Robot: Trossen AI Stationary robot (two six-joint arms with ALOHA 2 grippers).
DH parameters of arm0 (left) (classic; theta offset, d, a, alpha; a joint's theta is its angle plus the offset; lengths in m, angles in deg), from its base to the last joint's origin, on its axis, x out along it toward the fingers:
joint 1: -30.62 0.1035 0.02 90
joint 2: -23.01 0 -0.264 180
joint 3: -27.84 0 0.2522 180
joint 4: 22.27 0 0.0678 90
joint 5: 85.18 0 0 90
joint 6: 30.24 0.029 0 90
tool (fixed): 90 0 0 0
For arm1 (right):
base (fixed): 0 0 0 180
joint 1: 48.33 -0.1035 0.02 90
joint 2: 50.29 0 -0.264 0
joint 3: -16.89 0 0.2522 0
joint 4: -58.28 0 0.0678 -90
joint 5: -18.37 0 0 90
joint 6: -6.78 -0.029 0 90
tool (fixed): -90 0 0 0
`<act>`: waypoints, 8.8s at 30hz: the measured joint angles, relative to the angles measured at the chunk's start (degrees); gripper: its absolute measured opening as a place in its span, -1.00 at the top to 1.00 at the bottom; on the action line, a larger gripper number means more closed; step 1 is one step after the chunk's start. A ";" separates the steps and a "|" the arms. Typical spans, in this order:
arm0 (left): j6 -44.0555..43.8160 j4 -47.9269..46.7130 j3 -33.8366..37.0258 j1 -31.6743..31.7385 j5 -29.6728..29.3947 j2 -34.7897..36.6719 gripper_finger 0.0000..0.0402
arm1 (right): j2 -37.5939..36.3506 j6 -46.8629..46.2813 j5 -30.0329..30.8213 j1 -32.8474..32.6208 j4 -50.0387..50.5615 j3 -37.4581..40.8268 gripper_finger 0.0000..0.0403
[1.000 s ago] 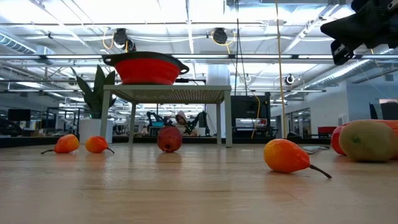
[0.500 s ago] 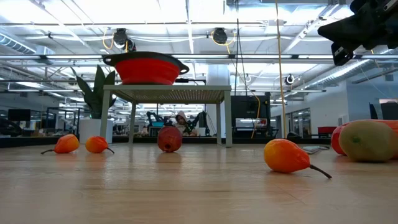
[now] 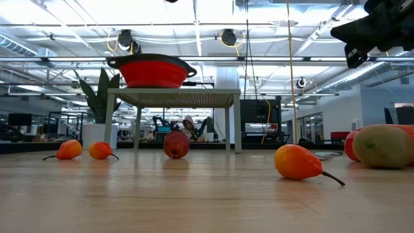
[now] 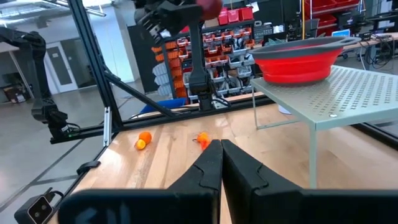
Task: Pick & Place Fruit
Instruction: Put the pomegranate into the red strainer bowl on the shelf, then put the orange into the red strainer bowl on the shelf
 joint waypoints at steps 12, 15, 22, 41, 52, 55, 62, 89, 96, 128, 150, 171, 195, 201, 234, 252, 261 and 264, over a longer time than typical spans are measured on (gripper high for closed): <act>-7.17 -3.73 -0.97 7.26 1.93 1.31 0.05 | 0.00 2.67 -0.20 0.00 0.02 0.00 1.00; -9.99 -10.40 -4.00 9.45 3.11 1.60 0.05 | 0.00 2.67 -0.20 0.00 0.03 0.00 1.00; -19.44 -32.60 -13.96 15.21 10.74 1.44 0.05 | 0.00 2.67 -0.20 0.00 0.06 0.02 1.00; -34.48 -58.90 -28.20 31.83 32.54 1.40 0.05 | 0.00 2.69 -0.22 0.00 0.24 0.00 1.00; -38.09 -65.42 -28.50 43.28 48.82 0.47 0.05 | 0.00 2.67 -0.22 0.00 0.37 0.00 1.00; -38.42 -66.65 -28.61 46.21 51.28 -0.08 0.05 | 0.00 2.67 -0.22 0.00 0.47 0.00 1.00; -38.51 -69.99 -28.58 51.44 57.17 -2.70 0.05 | 0.04 2.67 -0.22 0.00 0.63 0.01 1.00; -36.49 -78.19 -28.48 55.71 61.27 -15.83 0.05 | 0.04 2.67 -0.22 0.00 2.64 0.00 1.00; -36.49 -77.94 -28.48 55.75 61.30 -16.59 0.05 | 0.04 2.67 -0.24 0.00 2.64 0.00 1.00; -36.91 -78.72 -38.17 55.42 59.98 -15.06 -0.46 | 0.02 2.69 -0.22 0.00 2.64 0.00 1.00; -46.12 -91.31 -55.89 31.18 48.82 -13.83 0.32 | 0.02 2.67 -0.24 0.00 2.67 0.00 1.00; -71.23 -91.28 -53.38 2.25 31.59 -14.12 0.99 | 0.02 2.67 -0.26 0.00 2.69 0.00 1.00; -118.61 -85.52 -28.51 -11.09 34.56 -14.19 0.99 | 0.02 -0.36 -0.44 0.00 3.52 0.00 1.00; -128.08 -82.28 -22.56 -13.29 40.67 -14.19 0.99 | 0.02 -0.35 -0.45 -0.02 3.52 0.00 1.00; -112.05 -82.78 -13.99 -32.23 67.49 -14.16 0.99 | 0.02 -0.35 -0.46 -0.01 3.56 0.00 1.00; -73.81 -82.72 -13.99 -34.18 57.19 -14.16 0.78 | 0.02 -2.43 -0.40 -0.02 3.48 0.00 1.00; -70.89 -82.47 -13.57 -34.17 52.63 -14.16 0.15 | 0.04 -2.49 -0.35 -0.01 3.48 0.00 1.00; -71.99 -81.66 -11.59 -34.15 52.20 -14.16 -0.09 | 0.02 -2.49 -0.33 0.00 3.48 0.00 1.00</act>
